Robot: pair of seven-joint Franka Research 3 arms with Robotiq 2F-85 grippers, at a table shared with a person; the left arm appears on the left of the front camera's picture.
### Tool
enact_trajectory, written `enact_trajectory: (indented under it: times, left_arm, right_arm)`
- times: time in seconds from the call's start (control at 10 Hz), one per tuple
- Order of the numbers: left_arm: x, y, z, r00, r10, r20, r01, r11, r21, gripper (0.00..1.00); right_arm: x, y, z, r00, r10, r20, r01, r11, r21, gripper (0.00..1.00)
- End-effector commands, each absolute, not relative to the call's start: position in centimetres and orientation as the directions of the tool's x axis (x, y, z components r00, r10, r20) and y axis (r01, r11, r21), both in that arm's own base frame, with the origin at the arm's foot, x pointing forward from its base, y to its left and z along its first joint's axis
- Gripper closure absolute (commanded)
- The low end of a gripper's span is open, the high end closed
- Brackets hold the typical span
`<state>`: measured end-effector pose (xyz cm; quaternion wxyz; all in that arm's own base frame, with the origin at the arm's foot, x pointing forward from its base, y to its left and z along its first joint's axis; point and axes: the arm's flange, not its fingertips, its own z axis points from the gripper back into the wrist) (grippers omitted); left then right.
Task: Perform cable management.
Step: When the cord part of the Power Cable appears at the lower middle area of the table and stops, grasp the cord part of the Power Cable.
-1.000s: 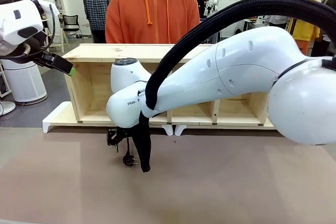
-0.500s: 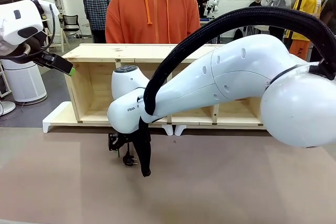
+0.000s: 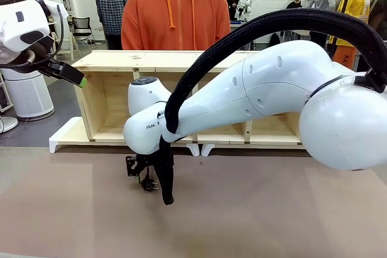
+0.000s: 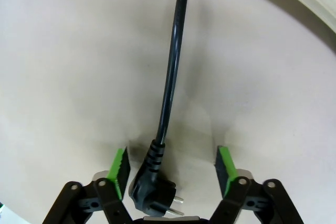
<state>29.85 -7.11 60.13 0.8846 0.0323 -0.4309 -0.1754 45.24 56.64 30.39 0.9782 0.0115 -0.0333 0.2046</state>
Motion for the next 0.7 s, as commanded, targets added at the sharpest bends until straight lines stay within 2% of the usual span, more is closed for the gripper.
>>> enact_trajectory:
  times: [0.0, 0.6]
  left_arm:
    - [29.91, -7.08, 60.05, 0.564, -0.327, 0.758, 0.273, 0.940, 0.202, 0.00]
    - [29.91, -7.08, 60.05, 0.564, -0.327, 0.758, 0.273, 0.940, 0.202, 0.00]
  right_arm:
    - [45.49, 57.32, 30.58, 0.917, 0.394, 0.056, -0.395, 0.919, -0.011, 0.34]
    - [45.70, 57.42, 30.28, 0.908, 0.415, 0.066, -0.415, 0.910, -0.016, 0.36]
